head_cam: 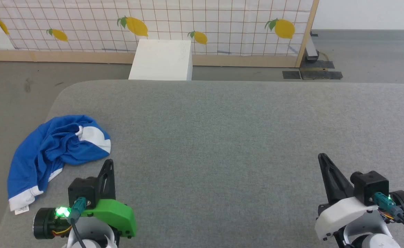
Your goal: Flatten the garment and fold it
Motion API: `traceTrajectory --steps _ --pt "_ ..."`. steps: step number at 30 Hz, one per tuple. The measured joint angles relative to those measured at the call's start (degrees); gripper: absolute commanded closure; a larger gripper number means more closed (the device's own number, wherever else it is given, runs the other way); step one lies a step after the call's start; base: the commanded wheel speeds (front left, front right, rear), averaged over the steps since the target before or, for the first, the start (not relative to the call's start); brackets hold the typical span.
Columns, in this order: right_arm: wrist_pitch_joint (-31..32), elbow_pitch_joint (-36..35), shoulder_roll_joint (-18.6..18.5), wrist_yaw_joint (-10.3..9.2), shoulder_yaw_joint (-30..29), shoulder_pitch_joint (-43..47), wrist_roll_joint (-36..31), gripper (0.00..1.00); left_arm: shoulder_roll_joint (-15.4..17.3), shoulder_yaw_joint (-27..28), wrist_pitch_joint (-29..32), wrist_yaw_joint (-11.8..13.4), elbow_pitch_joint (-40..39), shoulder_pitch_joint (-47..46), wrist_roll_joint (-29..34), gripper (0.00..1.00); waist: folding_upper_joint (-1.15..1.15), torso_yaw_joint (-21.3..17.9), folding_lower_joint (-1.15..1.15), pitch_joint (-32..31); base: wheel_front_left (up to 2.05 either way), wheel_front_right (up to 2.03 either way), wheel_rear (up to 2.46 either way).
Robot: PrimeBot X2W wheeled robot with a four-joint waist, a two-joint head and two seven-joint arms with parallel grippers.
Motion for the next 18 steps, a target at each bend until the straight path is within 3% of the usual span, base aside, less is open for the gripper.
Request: traceTrajectory --steps 18 --pt "0.0 0.0 0.0 0.0 -0.01 0.0 0.0 1.0 0.0 0.0 0.0 0.0 0.0 0.0 0.0 1.0 0.0 0.0 0.0 0.0 0.0 0.0 0.0"
